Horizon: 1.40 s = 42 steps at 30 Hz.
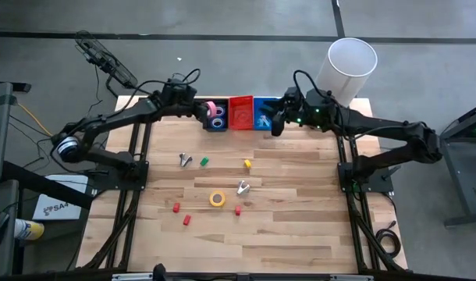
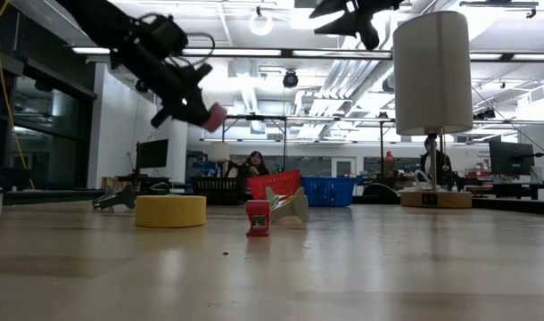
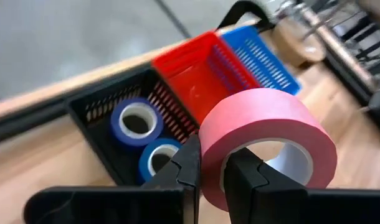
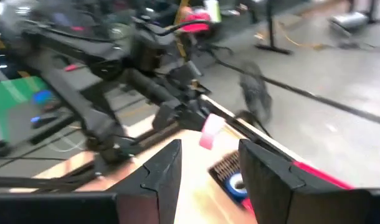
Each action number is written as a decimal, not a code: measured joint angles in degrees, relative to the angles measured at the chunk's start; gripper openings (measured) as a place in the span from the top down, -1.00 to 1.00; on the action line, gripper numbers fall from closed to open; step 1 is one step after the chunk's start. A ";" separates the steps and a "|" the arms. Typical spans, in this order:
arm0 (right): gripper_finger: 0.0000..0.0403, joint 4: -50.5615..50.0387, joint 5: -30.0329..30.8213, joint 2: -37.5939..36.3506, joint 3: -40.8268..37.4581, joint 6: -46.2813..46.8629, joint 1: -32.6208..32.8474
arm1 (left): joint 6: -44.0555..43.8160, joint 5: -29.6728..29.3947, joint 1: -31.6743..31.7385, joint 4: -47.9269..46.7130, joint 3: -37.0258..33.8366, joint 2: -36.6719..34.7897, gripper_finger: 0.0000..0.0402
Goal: Pick and place Stapler, Stapler remover, tape
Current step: Put the pink tape into the black bin
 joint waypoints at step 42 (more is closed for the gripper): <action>0.26 -19.59 4.21 -0.50 0.00 5.15 -0.13 | 10.71 -8.52 3.43 -38.28 42.36 40.85 0.83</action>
